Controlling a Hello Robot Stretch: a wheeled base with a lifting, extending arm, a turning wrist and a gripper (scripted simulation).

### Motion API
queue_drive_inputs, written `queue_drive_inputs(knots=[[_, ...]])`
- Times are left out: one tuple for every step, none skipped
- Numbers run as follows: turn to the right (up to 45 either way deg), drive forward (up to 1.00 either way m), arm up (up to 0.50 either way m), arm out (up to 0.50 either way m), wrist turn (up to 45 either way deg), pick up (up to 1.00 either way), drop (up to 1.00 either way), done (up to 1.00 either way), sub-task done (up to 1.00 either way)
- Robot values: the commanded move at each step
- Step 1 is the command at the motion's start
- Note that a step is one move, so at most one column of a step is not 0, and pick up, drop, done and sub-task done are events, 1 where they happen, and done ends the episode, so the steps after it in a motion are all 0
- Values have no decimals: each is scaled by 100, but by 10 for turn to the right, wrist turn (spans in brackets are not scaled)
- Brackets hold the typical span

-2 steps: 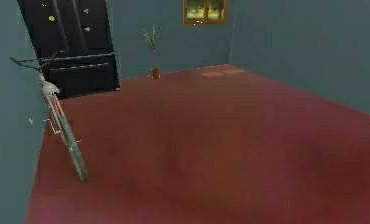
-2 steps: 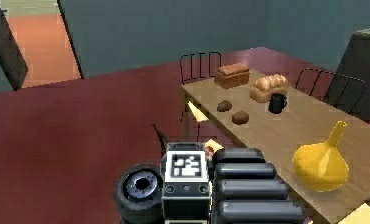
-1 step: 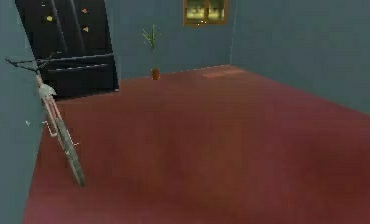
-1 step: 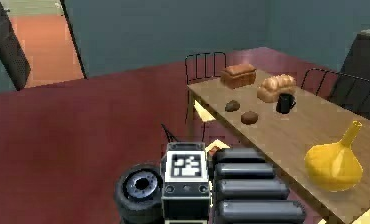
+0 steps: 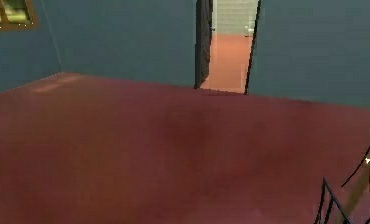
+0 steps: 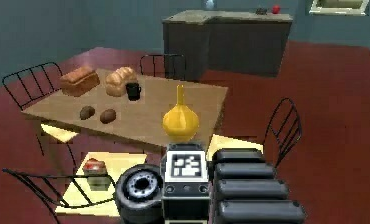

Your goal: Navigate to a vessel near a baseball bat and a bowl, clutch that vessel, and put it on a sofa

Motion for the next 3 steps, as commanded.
queue_drive_inputs(knots=[[150,0,0,0,0,0,0,0,0],[0,95,0,0,0,0,0,0,0],[-60,0,0,0,0,0,0,0,0]])
